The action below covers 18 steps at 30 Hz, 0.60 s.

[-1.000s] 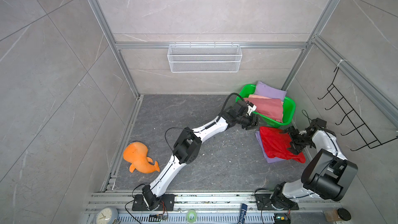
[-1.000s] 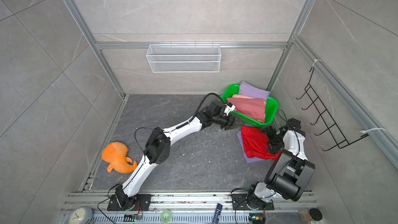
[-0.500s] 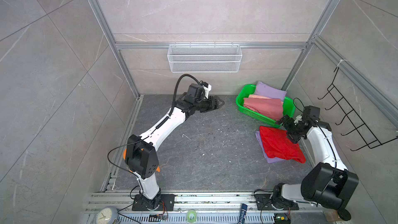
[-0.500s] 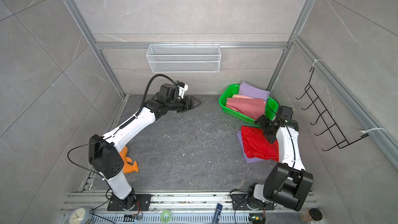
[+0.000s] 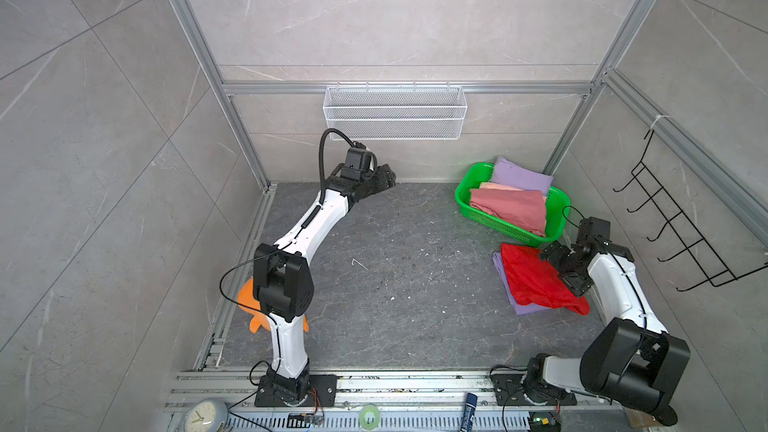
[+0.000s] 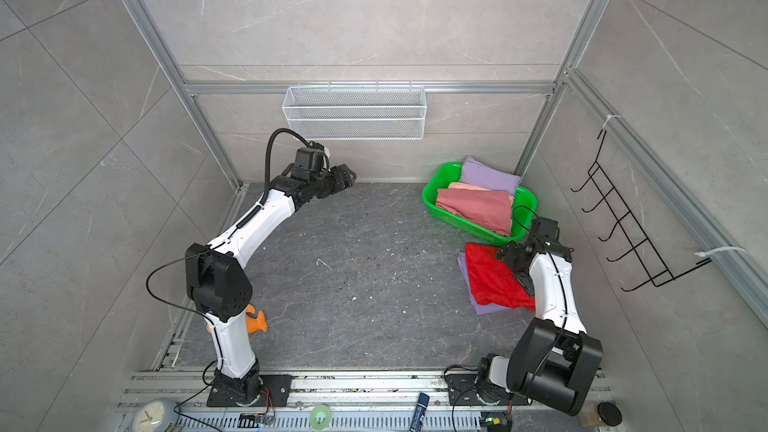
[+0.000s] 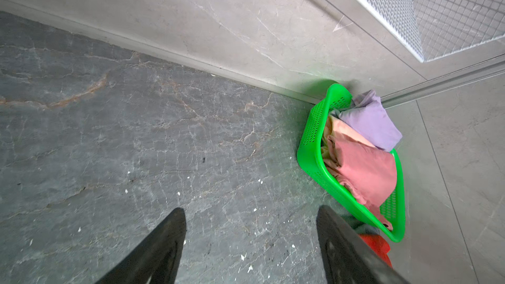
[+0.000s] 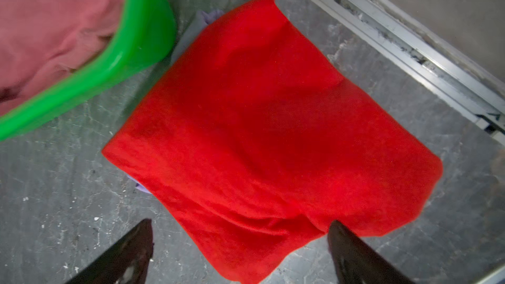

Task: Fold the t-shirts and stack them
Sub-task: 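Release the shirt and draw the left gripper back toward the robot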

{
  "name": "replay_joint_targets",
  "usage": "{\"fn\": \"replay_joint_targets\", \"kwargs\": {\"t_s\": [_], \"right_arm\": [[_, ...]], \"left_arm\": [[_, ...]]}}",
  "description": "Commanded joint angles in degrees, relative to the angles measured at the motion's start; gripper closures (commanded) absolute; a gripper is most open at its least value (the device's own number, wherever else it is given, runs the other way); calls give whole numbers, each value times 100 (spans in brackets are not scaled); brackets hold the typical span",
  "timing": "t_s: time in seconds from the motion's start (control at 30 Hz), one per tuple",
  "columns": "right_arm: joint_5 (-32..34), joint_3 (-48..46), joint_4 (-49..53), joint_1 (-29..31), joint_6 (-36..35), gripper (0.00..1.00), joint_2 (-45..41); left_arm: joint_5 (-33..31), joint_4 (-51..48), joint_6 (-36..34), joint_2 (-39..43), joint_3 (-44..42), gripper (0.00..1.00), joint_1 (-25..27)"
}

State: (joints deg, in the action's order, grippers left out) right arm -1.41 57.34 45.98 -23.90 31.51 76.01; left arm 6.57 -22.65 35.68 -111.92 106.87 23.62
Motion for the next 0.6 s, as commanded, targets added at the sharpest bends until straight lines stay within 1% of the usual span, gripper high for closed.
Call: {"fn": "replay_joint_targets", "kwargs": {"t_s": [0.0,0.1,0.23,0.3,0.4,0.47,0.57], "right_arm": [[102,-305,-165,-165,67,0,-61],[53,-564,-380,-322,57,0,-30],[-282,-925,-821,-650,146,0,261],[-382,-1041,-1029,-710,201,0,460],[-542,-1143,-1221,-716,286,0,726],[-700,-1227,-1370,-716,327,0,703],[-838,-1263,-1456,-705,362,0,386]], "left_arm": [[232,220,64,-118,364,22,-90],[202,273,22,-14,328,22,-174],[144,611,62,352,-152,22,-353],[172,687,106,508,-343,22,-444],[122,717,-41,775,-643,22,-512],[99,671,-194,966,-852,22,-537],[-37,645,-342,1335,-1286,22,-607]]}}
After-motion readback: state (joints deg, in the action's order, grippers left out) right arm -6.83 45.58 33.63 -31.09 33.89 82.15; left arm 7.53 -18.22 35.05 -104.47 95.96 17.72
